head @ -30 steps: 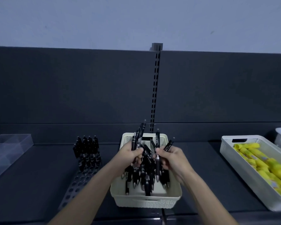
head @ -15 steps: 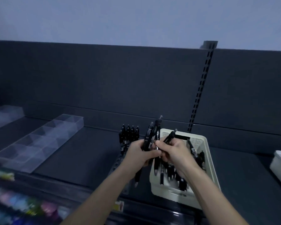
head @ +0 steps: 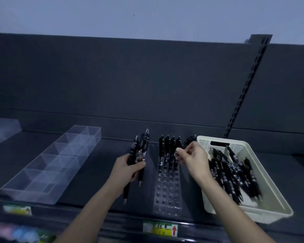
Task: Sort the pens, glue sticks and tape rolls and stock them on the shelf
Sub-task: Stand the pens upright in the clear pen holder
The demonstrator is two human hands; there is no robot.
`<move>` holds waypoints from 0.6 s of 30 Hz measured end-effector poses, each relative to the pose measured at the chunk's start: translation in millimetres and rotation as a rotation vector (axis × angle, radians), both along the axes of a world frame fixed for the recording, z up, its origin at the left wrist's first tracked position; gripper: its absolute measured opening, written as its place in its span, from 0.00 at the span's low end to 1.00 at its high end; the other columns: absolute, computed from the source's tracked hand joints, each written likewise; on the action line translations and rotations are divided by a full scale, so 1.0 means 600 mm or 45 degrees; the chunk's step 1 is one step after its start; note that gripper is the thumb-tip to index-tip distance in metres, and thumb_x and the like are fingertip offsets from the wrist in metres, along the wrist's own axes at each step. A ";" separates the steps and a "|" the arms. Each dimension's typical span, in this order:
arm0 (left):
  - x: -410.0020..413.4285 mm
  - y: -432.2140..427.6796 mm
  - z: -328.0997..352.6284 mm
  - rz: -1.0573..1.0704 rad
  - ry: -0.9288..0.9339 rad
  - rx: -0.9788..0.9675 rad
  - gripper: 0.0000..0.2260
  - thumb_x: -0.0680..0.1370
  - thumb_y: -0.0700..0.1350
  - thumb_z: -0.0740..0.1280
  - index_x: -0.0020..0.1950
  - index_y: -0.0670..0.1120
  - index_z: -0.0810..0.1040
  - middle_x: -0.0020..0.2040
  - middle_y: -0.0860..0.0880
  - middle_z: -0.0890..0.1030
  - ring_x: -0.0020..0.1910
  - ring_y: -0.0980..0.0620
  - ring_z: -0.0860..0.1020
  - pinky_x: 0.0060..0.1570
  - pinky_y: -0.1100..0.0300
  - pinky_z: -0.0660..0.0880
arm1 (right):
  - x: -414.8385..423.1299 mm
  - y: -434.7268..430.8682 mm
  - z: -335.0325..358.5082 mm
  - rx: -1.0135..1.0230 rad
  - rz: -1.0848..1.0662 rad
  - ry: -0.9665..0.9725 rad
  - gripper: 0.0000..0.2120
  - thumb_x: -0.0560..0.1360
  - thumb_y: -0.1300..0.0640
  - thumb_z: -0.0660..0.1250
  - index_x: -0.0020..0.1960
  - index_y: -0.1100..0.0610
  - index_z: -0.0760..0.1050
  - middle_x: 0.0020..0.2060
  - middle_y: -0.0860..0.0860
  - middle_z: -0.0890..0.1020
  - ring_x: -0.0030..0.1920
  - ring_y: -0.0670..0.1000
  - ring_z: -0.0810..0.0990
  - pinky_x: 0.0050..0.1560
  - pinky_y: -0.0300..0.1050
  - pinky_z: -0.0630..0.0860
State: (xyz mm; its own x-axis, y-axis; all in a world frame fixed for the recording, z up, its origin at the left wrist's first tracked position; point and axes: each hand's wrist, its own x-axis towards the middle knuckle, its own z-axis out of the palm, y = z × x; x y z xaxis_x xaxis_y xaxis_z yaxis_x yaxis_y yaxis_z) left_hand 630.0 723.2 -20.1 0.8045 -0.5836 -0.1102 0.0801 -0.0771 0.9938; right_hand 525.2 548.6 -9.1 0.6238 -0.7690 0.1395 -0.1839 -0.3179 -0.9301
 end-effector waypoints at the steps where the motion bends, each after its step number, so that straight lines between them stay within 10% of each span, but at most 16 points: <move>1: 0.008 0.004 -0.005 -0.031 0.005 0.012 0.04 0.74 0.34 0.68 0.41 0.40 0.75 0.28 0.46 0.68 0.22 0.55 0.66 0.20 0.66 0.61 | 0.009 0.006 -0.008 -0.069 -0.049 0.047 0.13 0.73 0.59 0.69 0.36 0.54 0.65 0.34 0.55 0.81 0.33 0.47 0.82 0.35 0.40 0.77; 9: 0.036 0.011 -0.018 -0.153 0.028 0.037 0.08 0.74 0.33 0.68 0.37 0.42 0.73 0.27 0.46 0.66 0.23 0.55 0.63 0.21 0.66 0.60 | 0.040 0.040 -0.030 -0.593 -0.090 0.516 0.12 0.76 0.54 0.65 0.44 0.58 0.63 0.33 0.52 0.75 0.36 0.55 0.76 0.37 0.46 0.72; 18: 0.036 0.012 -0.025 -0.164 0.053 0.020 0.08 0.74 0.34 0.68 0.37 0.42 0.74 0.24 0.48 0.66 0.21 0.56 0.63 0.21 0.66 0.61 | 0.044 0.046 -0.068 -0.490 -0.052 0.615 0.08 0.75 0.55 0.67 0.49 0.60 0.73 0.43 0.54 0.83 0.41 0.51 0.79 0.42 0.41 0.75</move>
State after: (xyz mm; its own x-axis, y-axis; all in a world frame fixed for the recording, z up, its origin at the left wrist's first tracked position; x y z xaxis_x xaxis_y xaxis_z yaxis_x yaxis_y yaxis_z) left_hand 651.7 730.2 -35.3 0.7178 -0.6796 -0.1516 0.1096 -0.1048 0.9884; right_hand 551.5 576.4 -49.9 0.6570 -0.7442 0.1206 -0.5746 -0.5979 -0.5589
